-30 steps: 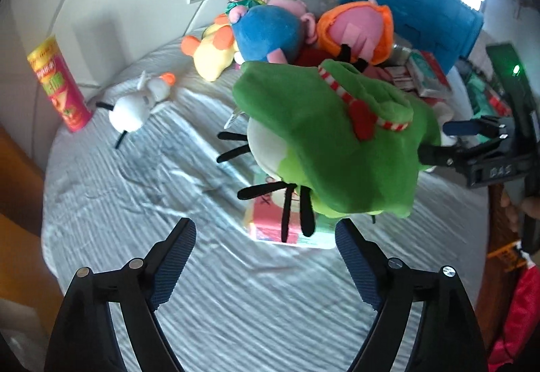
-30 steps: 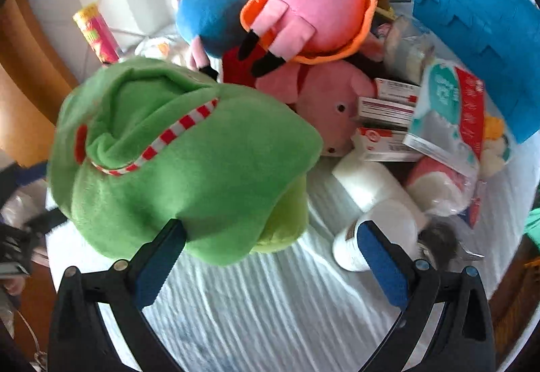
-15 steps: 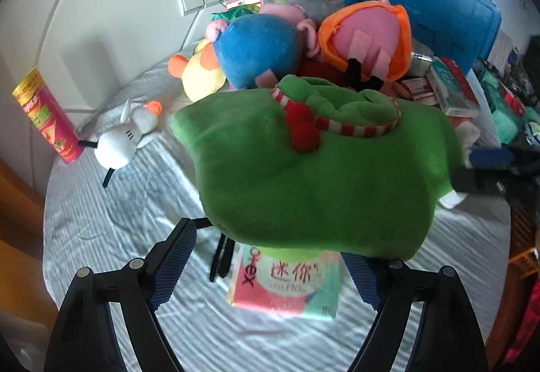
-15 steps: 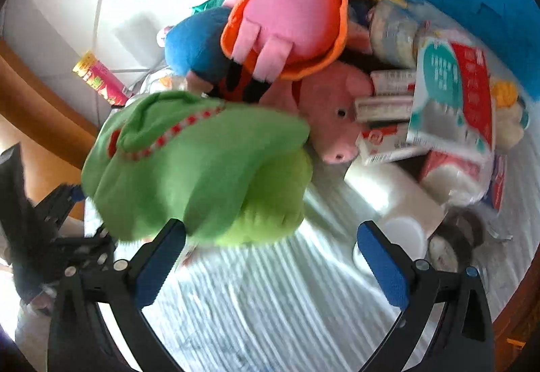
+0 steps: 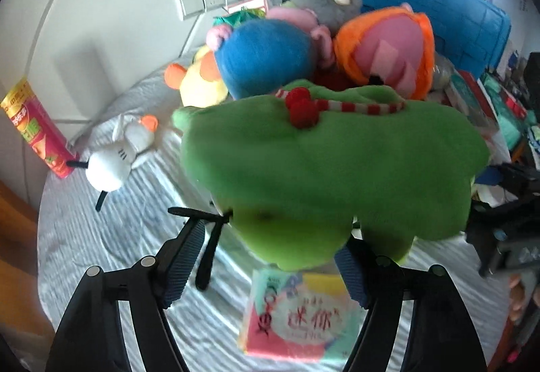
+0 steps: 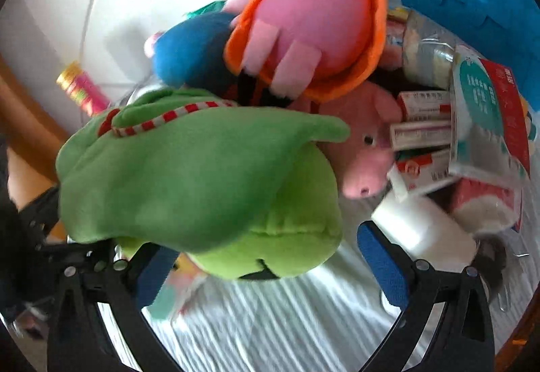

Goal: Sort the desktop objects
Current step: 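Grasp the frog plush with right tool while left tool keeps holding it, then carry the green frog plush with both tools over the blue crate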

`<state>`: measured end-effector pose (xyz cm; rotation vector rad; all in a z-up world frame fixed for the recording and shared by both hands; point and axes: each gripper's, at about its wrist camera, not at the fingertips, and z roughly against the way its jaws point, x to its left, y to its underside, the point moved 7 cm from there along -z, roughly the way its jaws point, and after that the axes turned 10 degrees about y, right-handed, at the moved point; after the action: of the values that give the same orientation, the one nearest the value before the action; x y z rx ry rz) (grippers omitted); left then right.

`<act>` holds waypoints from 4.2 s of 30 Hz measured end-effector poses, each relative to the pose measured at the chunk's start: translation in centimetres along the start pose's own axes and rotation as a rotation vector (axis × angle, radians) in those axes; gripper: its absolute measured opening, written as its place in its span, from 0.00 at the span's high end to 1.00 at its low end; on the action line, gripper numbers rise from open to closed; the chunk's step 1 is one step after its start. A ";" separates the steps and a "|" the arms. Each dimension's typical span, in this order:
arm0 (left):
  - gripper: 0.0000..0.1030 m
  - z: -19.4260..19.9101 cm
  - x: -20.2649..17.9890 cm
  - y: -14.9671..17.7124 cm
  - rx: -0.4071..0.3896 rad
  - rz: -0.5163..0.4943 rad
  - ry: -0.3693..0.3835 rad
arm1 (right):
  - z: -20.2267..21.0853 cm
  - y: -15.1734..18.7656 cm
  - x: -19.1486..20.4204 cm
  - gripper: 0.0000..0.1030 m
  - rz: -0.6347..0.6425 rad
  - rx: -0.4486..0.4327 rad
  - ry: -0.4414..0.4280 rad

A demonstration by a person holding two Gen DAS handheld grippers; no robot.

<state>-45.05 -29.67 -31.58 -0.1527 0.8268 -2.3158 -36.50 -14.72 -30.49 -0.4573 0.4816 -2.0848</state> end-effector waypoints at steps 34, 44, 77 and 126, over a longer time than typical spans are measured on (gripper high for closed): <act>0.21 3.7 -6.0 -2.7 -0.062 0.003 0.138 | 3.3 -3.6 -7.4 0.20 -0.002 0.048 0.019; 0.68 -0.7 -8.7 -3.6 -0.031 -0.039 0.052 | 3.1 -2.6 -7.4 0.14 0.116 0.057 -0.017; 0.71 9.0 -9.3 -8.8 -0.255 0.011 0.142 | 12.3 -6.6 -4.9 0.16 0.170 -0.180 0.081; 0.69 0.2 -49.5 -55.7 -0.477 -0.041 -0.024 | 26.0 -47.1 -48.4 0.16 0.304 -0.463 0.013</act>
<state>-37.55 33.43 7.24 -0.4059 1.3622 -2.1086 -32.18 45.87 8.78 -0.5954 0.9865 -1.6794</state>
